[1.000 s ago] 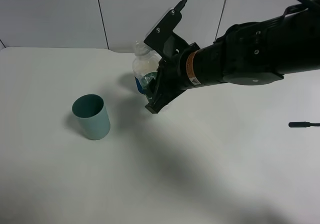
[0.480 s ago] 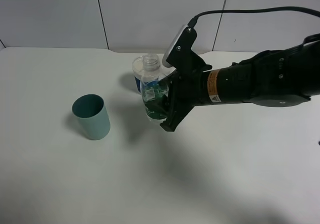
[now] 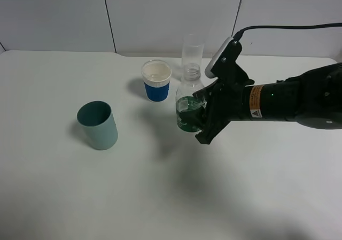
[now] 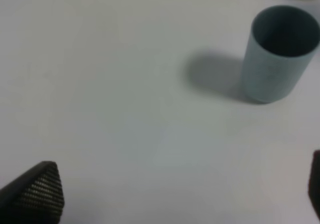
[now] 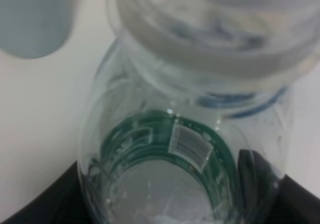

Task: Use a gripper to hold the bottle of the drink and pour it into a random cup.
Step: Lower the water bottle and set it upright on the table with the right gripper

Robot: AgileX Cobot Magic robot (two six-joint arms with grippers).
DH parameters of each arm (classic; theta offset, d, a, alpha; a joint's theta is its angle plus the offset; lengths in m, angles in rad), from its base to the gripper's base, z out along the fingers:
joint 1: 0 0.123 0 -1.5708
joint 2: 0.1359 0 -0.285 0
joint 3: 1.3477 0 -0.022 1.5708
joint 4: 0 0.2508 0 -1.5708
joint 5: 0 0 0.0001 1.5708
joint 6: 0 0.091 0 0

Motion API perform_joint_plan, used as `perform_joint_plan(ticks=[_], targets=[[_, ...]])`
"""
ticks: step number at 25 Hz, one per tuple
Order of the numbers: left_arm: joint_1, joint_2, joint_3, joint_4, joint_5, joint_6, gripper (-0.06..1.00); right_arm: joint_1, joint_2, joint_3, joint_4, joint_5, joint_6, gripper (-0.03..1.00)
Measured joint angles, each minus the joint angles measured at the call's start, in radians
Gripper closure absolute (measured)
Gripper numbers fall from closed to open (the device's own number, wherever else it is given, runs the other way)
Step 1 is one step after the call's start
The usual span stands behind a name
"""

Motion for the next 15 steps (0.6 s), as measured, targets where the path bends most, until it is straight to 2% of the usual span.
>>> perform_joint_plan(ticks=[8,15], targets=[[0.0,0.0,0.0,0.0,0.0,0.0,-0.05,-0.066,0.012,0.0,0.022,0.0,0.0,0.4],[0.0,0.0,0.0,0.0,0.0,0.0,-0.05,-0.074,0.094,-0.001,0.044,-0.003,-0.034,0.4]])
